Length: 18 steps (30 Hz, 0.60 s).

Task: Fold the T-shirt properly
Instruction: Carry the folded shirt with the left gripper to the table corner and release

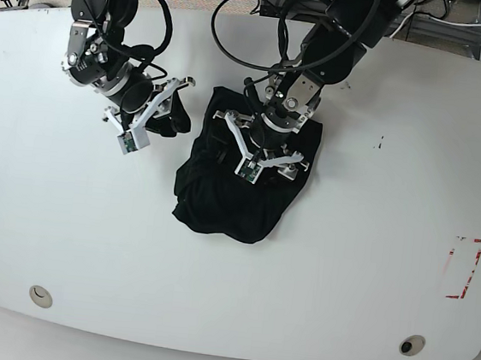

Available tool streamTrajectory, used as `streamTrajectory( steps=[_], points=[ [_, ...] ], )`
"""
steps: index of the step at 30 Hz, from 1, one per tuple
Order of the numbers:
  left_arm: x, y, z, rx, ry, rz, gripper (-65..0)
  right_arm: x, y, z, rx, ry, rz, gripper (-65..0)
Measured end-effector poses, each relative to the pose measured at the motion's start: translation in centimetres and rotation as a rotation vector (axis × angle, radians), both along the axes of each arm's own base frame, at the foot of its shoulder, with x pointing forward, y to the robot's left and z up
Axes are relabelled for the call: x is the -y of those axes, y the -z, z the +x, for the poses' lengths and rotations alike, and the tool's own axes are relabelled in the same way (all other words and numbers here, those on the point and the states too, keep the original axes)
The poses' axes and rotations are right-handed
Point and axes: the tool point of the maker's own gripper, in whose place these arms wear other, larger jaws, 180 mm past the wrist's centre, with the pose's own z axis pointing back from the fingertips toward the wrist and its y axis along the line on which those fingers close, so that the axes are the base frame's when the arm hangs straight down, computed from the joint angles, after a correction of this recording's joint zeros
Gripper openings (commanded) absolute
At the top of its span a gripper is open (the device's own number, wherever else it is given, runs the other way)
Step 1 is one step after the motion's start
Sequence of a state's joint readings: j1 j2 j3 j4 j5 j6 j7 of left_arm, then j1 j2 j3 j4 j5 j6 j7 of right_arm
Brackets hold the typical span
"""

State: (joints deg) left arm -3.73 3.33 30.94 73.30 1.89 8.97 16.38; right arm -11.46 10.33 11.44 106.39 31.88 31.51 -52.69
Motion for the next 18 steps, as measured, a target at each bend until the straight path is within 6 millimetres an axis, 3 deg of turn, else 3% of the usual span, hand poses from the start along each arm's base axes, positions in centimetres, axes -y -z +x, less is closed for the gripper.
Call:
streamTrajectory(
  steps=[4,7,10,12,14,18],
  points=[
    [-1.8,1.0,0.6,0.015,0.022,0.028,-13.1,2.0,-0.2,0.3,0.006,0.051,-0.020,-49.8],
    [-4.9,1.3,1.0,0.027,0.020,0.028,-13.2,3.3,-0.4,0.5,0.015,0.090,-0.025,-49.8],
    [-9.2,1.5,1.0,-0.013,0.000,0.012,-13.2,4.3,-0.6,0.7,0.021,0.125,-0.025,-49.8],
    [-14.0,1.6,1.0,-0.017,-0.055,0.023,-13.2,5.9,-0.8,0.8,0.027,0.164,-0.044,-49.8],
    [-17.3,1.5,1.0,-0.019,-0.084,0.036,-13.2,7.0,-1.0,0.9,0.034,0.194,-0.056,-49.8],
    [-23.9,1.1,-0.6,-0.060,-0.122,0.112,-13.2,7.6,-1.0,0.9,0.035,0.215,-0.051,-49.8]
  ],
)
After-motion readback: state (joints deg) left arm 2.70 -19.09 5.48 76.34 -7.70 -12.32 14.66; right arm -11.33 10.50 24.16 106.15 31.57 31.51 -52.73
